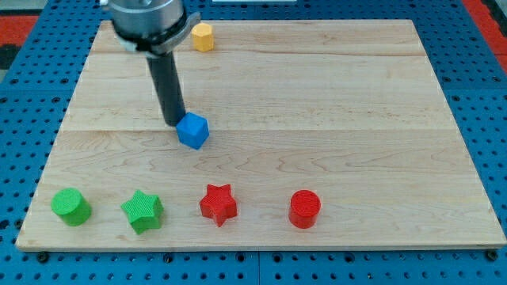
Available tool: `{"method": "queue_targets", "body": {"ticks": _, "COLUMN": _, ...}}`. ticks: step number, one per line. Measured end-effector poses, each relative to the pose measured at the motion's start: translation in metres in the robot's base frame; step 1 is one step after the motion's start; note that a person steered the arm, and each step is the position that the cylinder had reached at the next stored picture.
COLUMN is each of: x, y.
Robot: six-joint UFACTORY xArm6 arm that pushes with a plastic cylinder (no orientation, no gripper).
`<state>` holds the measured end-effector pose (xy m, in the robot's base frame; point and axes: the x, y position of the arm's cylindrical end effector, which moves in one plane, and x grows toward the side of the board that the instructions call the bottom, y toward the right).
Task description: Push the green star below the blue cube
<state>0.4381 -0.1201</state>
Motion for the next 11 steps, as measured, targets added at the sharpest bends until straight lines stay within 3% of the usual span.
{"method": "queue_targets", "body": {"ticks": 1, "x": -0.002, "y": -0.019}}
{"method": "queue_targets", "body": {"ticks": 2, "x": 0.068, "y": -0.077}}
{"method": "queue_targets", "body": {"ticks": 3, "x": 0.131, "y": -0.178}}
{"method": "queue_targets", "body": {"ticks": 4, "x": 0.172, "y": -0.178}}
{"method": "queue_targets", "body": {"ticks": 5, "x": 0.179, "y": -0.096}}
{"method": "queue_targets", "body": {"ticks": 6, "x": 0.179, "y": -0.073}}
{"method": "queue_targets", "body": {"ticks": 7, "x": 0.150, "y": -0.079}}
{"method": "queue_targets", "body": {"ticks": 8, "x": 0.171, "y": -0.083}}
{"method": "queue_targets", "body": {"ticks": 9, "x": 0.180, "y": -0.034}}
{"method": "queue_targets", "body": {"ticks": 10, "x": 0.145, "y": 0.001}}
{"method": "queue_targets", "body": {"ticks": 11, "x": 0.091, "y": -0.012}}
